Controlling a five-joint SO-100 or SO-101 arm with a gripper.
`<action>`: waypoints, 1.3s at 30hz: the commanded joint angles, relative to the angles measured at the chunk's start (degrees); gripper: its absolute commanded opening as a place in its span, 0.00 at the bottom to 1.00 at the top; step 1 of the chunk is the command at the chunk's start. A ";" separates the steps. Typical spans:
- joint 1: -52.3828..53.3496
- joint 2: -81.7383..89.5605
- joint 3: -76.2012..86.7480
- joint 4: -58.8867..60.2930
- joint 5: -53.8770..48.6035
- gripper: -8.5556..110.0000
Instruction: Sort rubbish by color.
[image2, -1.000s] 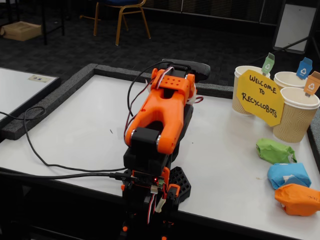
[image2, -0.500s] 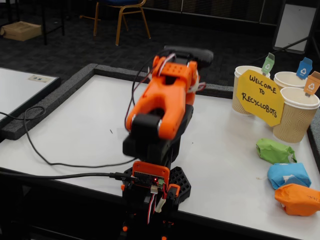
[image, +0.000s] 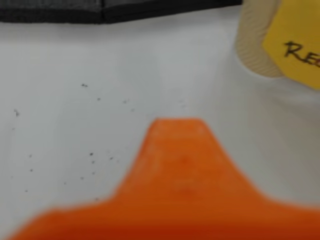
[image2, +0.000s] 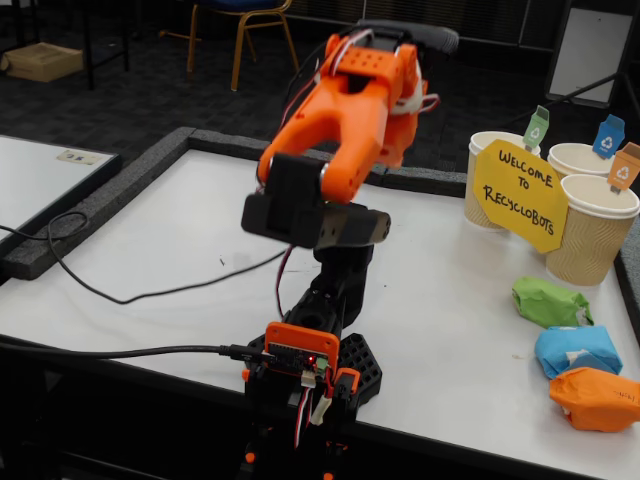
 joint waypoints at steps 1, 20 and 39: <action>1.93 -1.14 -13.97 4.22 -1.76 0.14; 5.10 -3.08 -29.88 19.42 -1.85 0.15; 20.21 -3.16 -31.55 25.93 -1.85 0.16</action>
